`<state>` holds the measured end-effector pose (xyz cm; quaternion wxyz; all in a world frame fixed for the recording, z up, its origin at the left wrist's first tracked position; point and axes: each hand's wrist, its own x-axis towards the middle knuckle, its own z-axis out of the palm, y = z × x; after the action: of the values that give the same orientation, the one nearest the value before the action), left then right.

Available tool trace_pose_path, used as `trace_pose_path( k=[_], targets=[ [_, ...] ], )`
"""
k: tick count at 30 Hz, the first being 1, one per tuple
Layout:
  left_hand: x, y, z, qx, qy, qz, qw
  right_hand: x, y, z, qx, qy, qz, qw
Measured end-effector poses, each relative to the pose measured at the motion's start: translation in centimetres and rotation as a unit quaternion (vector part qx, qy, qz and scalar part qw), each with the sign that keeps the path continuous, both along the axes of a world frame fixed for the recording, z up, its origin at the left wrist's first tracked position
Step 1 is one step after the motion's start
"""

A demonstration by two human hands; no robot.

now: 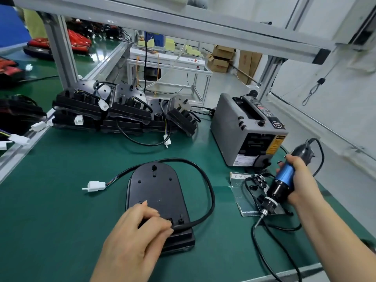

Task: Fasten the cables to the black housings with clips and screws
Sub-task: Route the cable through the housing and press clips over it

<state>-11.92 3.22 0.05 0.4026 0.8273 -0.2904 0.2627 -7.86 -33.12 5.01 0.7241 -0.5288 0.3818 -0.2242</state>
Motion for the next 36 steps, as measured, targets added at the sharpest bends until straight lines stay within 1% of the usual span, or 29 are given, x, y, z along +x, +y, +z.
trace_pose_path(
  k=[3,5,7,11,14,18,22,26,27,32,36],
  targets=[
    [0.0,0.0,0.1,-0.001,-0.004,0.002,1.000,0.3,-0.7,-0.4,-0.039,0.043,0.033,0.998],
    [-0.1,-0.1,0.3,-0.002,-0.005,0.005,1.000,0.4,-1.1,-0.7,-0.071,0.091,0.053,0.992],
    [-0.2,-0.2,0.4,-0.006,-0.004,0.008,1.000,0.4,-1.4,-0.8,-0.099,0.135,0.065,0.984],
    [-0.2,-0.2,0.4,-0.006,-0.007,0.011,1.000,0.7,-1.9,-1.2,-0.131,0.181,0.089,0.971],
    [-0.2,-0.3,0.5,0.007,-0.011,0.017,1.000,0.9,-2.1,-1.4,-0.182,0.227,0.107,0.951],
    [-0.2,-0.2,0.4,-0.005,-0.010,0.011,1.000,1.1,-2.3,-1.5,-0.255,0.307,0.120,0.909],
    [0.0,-0.3,0.1,-0.011,-0.016,0.007,1.000,1.0,-2.7,-1.5,-0.341,0.387,0.115,0.849],
    [0.0,-0.3,0.1,-0.014,-0.016,0.012,1.000,0.8,-3.1,-1.6,-0.420,0.461,0.131,0.770],
    [0.1,-0.3,0.0,-0.013,-0.016,0.013,1.000,0.8,-3.1,-1.6,-0.432,0.472,0.132,0.757],
    [0.1,-0.3,-0.2,-0.012,-0.021,0.010,1.000,0.3,-3.2,-1.4,-0.472,0.499,0.133,0.714],
    [0.1,-0.2,-0.4,-0.007,-0.024,0.015,1.000,-0.5,-3.2,-1.1,-0.506,0.503,0.138,0.688]
  ],
)
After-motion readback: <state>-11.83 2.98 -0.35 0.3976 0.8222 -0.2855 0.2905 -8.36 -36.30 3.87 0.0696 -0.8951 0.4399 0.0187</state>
